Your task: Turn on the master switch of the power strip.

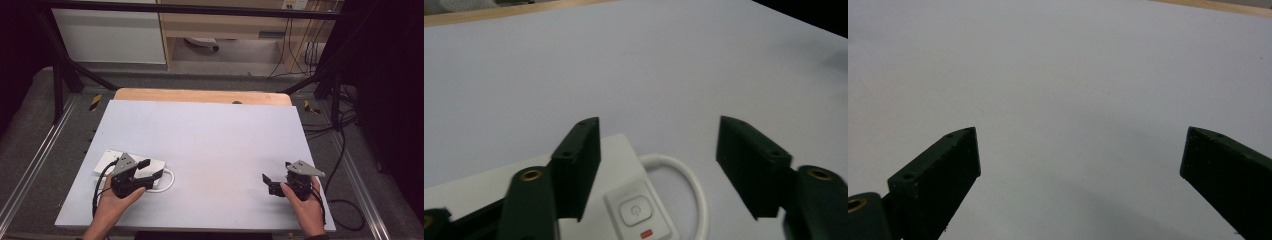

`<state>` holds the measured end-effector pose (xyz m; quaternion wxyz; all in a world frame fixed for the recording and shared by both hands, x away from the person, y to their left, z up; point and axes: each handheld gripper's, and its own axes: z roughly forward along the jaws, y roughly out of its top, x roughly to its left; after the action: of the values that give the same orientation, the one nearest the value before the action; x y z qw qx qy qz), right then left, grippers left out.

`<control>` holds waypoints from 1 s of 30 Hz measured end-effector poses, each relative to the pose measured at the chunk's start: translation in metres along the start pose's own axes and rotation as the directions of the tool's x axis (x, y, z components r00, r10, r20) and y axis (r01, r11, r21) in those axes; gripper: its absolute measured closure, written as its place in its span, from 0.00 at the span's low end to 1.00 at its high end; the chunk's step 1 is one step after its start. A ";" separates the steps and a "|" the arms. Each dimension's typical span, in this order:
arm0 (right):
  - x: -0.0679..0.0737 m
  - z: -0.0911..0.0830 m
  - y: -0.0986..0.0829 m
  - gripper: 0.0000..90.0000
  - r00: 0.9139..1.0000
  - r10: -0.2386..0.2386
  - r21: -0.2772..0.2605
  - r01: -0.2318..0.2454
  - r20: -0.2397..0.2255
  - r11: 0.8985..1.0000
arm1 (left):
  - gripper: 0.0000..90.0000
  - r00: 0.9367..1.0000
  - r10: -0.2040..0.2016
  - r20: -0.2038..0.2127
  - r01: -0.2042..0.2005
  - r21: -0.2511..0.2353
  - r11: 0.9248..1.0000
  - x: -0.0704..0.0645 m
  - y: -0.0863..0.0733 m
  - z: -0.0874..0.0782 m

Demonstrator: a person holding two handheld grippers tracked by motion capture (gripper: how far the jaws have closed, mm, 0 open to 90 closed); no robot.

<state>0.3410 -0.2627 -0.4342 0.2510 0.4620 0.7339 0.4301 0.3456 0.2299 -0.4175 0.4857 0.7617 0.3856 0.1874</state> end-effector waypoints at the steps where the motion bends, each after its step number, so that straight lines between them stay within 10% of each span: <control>1: 0.000 0.000 0.000 0.04 1.000 0.001 0.000 -0.001 0.000 1.000 | 0.28 1.000 0.001 -0.002 -0.001 -0.005 1.000 -0.001 0.000 0.000; 7: 0.000 0.000 0.000 0.04 1.000 0.003 0.001 -0.003 -0.001 1.000 | 0.11 1.000 -0.018 -0.001 0.018 -0.017 1.000 0.001 0.001 -0.001; 30: -0.002 -0.001 0.000 0.03 1.000 0.005 -0.015 -0.005 -0.008 1.000 | 0.10 0.996 -0.067 -0.052 0.063 -0.072 0.995 0.008 0.003 -0.035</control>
<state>0.3409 -0.2647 -0.4332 0.2504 0.4601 0.7305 0.4381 0.3291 0.2564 -0.3995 0.5075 0.7257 0.4166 0.2055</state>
